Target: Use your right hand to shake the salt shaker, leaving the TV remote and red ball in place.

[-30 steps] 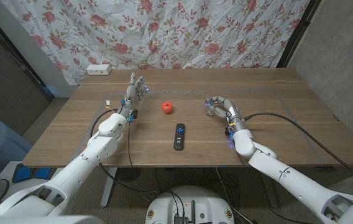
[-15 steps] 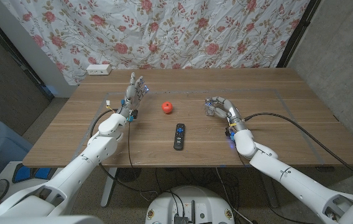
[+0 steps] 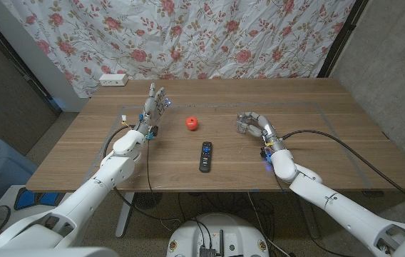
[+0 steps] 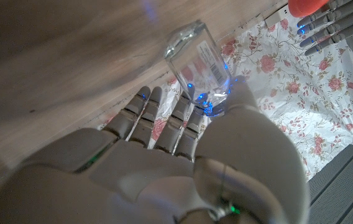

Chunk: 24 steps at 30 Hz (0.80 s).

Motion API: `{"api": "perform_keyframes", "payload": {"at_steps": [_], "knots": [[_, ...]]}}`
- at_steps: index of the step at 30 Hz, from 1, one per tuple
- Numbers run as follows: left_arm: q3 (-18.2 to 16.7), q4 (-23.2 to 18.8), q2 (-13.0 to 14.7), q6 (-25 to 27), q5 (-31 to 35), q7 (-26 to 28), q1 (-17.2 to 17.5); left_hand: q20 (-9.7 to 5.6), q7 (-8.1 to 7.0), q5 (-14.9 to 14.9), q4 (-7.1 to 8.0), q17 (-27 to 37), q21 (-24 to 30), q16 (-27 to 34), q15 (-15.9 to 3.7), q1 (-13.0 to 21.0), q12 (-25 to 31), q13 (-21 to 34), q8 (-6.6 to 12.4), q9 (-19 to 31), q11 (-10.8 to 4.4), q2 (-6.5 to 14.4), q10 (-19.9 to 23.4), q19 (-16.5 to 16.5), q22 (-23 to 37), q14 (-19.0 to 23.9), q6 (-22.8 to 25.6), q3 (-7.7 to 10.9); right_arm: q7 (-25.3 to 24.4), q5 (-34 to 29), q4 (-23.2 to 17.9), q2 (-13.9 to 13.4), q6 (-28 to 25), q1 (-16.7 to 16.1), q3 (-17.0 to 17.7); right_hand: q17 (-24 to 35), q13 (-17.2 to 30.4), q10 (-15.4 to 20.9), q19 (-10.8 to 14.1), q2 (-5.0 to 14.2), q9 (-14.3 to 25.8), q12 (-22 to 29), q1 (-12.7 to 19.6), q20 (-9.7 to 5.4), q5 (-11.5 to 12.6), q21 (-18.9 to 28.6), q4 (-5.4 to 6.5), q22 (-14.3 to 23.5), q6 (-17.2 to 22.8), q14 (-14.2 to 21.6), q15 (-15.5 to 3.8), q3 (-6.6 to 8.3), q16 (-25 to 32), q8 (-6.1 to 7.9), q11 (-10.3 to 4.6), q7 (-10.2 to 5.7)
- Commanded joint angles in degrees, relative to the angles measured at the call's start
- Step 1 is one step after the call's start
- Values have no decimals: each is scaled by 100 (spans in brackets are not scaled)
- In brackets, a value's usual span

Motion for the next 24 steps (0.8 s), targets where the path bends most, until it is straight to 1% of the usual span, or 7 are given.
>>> {"api": "perform_keyframes", "payload": {"at_steps": [1, 4, 8, 9, 13, 18, 24], "knots": [[-2, -5, 0, 2, -1, 1, 3, -133, -36, 37, 44, 35, 26, 31, -604, -2, 44, 21, 26, 35, -31, 580, 6, 62, 28, 8, 4, 5, 200, 79, 39, -101, 172, -26, 27, -3, -27, -154, -39, -111, 8, -4, 23, -43, 34, -19, -36, 11, -138, -115, -808, -49, -81, -80, 5, 3], [-2, -5, 0, 2, -1, 1, 3, -134, -40, 37, 44, 35, 26, 29, -608, -3, 43, 21, 24, 35, -29, 581, 5, 61, 28, 3, 0, 5, 279, 71, 100, -140, 308, 1, 12, -10, -45, -269, -59, -160, 6, -10, -1, -33, 47, -21, -33, 11, -232, -169, -789, -65, -113, -136, 11, 3], [-2, -3, -1, 0, -1, 0, 2, -140, -36, 37, 44, 35, 26, 31, -600, -3, 44, 21, 26, 35, -22, 580, 6, 62, 28, 7, 4, 5, 385, 115, 131, -170, 396, 19, 27, -29, -78, -495, -145, -267, 3, -8, -49, 2, 86, -36, -28, 11, -426, -334, -707, -99, -200, -253, 14, 5], [-1, -3, -1, 1, -1, 0, 2, -140, -33, 37, 44, 35, 26, 30, -601, -3, 44, 21, 27, 35, -22, 580, 6, 61, 28, 5, 6, 5, 436, 117, 165, -190, 462, 40, 19, -41, -98, -651, -195, -323, 0, -11, -73, 16, 118, -35, -22, 12, -573, -443, -640, -113, -257, -339, 18, 9], [-1, -2, -1, 0, 0, 1, 2, -137, -35, 37, 44, 35, 26, 29, -602, -3, 43, 21, 25, 35, -20, 580, 4, 60, 28, 3, 2, 5, 540, 154, 214, -227, 544, 67, 41, -63, -128, -1027, -288, -402, -4, -30, -132, 35, 182, -41, -4, 10, -867, -620, -537, -135, -350, -513, 37, 10], [0, -1, -3, 0, 1, 2, 1, -136, -36, 37, 44, 35, 26, 30, -598, -3, 41, 21, 25, 35, -28, 581, 0, 60, 28, 5, 0, 5, 646, 183, 204, -289, 529, 90, 82, -87, -151, -1372, -403, -452, -8, -33, -195, 67, 226, -54, 16, 8, -1123, -799, -444, -152, -444, -671, 42, 15], [0, -2, -3, 1, 1, 2, 0, -134, -41, 37, 44, 35, 26, 29, -599, -3, 43, 21, 26, 35, -26, 581, 4, 60, 28, 3, 4, 5, 921, 334, 175, -378, 537, 143, 129, -127, -181, -1806, -583, -508, -16, -28, -332, 120, 293, -69, 55, 6, -1576, -1033, -308, -186, -568, -938, 113, 120]]}}
